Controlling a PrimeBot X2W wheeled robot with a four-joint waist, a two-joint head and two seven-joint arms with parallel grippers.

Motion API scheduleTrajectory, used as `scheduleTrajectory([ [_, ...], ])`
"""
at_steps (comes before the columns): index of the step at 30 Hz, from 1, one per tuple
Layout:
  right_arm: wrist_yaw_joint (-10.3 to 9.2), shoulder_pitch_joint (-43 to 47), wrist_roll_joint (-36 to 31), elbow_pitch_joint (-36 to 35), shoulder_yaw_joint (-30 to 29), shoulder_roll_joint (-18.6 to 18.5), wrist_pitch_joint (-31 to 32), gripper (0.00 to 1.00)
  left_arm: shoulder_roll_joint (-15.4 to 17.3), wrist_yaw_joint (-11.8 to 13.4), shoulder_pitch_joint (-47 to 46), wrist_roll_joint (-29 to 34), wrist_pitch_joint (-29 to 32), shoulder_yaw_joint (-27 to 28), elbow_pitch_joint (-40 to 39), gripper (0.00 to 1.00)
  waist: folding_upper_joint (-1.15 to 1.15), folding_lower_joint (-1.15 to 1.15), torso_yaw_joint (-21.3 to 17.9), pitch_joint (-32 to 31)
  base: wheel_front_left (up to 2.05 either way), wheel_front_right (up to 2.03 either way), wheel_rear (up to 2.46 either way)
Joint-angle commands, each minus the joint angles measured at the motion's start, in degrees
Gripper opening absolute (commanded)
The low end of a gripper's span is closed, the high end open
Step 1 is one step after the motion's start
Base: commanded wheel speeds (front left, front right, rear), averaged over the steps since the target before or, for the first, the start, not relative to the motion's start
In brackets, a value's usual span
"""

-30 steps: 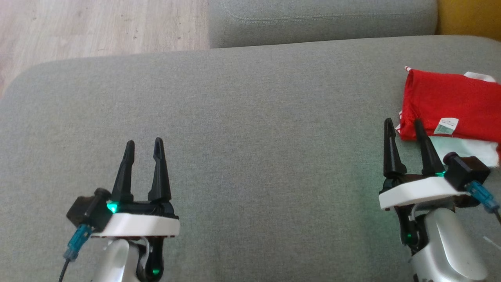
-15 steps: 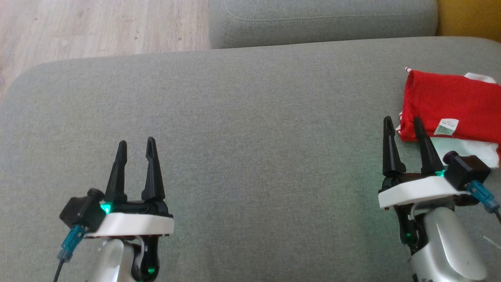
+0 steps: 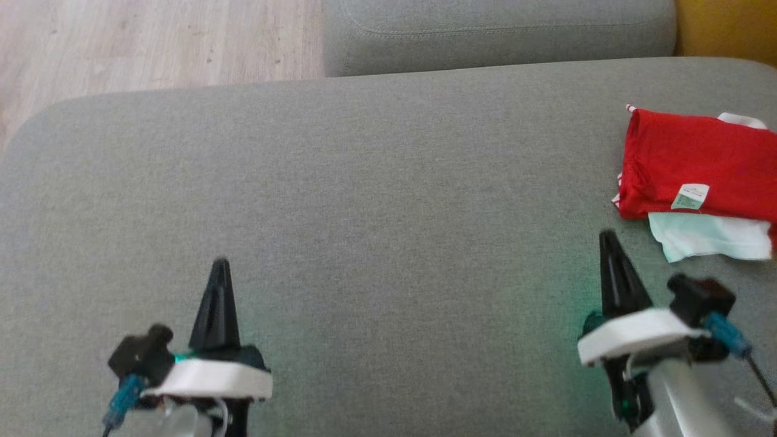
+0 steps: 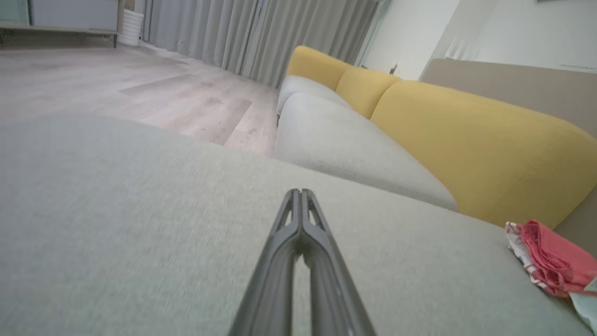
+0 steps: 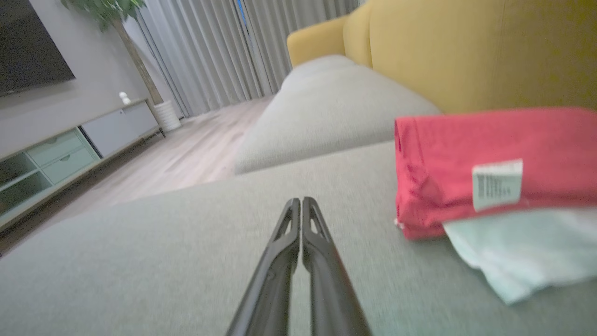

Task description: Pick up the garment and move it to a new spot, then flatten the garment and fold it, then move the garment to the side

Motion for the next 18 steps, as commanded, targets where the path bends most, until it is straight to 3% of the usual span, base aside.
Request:
scheduleTrajectory([
  [1,0.0,-2.09,1.52,-1.84,-0.37,-0.18,0.33,0.0,0.01,-0.01,-1.83,-1.58,0.29,0.31,-1.7,0.0,0.0,0.0,-0.02,-0.05,0.0,0.0,0.0],
  [18,-0.01,-1.32,11.32,-3.3,-1.55,-0.17,2.98,0.0,0.11,-0.06,-1.65,-10.29,2.98,2.07,-2.15,0.0,0.0,0.0,-0.2,-0.55,0.0,0.0,0.0],
])
